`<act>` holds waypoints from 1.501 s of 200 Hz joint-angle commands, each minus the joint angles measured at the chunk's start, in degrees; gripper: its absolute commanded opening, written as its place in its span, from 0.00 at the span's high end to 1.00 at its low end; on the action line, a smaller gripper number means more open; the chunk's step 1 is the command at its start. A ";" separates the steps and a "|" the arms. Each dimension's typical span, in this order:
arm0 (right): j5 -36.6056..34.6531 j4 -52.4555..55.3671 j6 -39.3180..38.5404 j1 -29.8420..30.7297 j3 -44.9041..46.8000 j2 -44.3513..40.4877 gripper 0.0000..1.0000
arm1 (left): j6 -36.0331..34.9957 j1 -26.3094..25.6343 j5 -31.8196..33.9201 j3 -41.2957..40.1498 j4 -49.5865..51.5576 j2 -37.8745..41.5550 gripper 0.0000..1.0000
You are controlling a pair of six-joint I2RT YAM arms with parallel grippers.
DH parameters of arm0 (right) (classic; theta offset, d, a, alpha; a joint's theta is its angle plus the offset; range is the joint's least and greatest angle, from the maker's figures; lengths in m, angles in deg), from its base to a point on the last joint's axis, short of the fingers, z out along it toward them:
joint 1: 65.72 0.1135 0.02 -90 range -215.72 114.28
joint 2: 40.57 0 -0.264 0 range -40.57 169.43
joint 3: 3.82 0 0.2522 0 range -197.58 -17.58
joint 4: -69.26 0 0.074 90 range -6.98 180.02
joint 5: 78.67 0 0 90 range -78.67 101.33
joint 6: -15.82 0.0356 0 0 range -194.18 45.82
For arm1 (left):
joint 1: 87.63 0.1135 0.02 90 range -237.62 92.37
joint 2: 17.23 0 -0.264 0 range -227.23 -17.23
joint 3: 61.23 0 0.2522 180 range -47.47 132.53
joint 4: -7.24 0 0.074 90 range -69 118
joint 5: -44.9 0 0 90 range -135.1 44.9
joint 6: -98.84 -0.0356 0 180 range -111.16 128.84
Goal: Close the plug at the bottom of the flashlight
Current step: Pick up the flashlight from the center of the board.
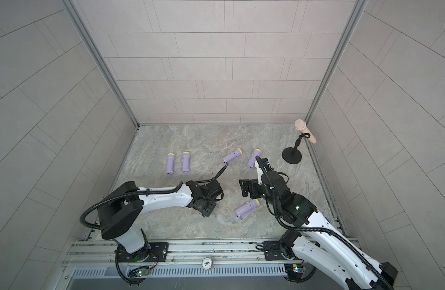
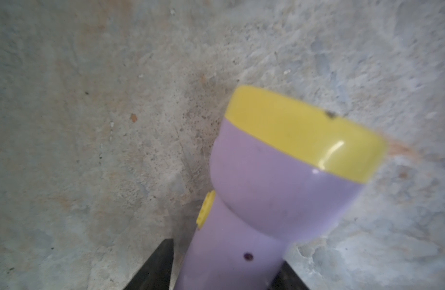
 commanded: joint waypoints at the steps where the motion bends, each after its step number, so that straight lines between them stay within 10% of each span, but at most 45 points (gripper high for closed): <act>1: -0.15 -0.56 0.60 -0.05 0.25 -0.23 0.00 | -0.01 0.37 1.11 0.15 0.97 -1.80 0.44; 157: 0.27 -1.07 1.67 -0.10 1.31 -0.32 0.00 | 0.70 0.37 1.85 -0.38 0.71 -2.23 0.63; 218: 0.21 -1.18 1.83 -0.05 1.72 -0.41 0.00 | 0.70 0.37 1.74 -0.06 0.45 -2.40 1.00; 300: -0.66 -0.41 0.81 -0.07 1.39 -1.08 0.00 | 2.43 0.28 4.32 1.12 0.72 -1.85 1.00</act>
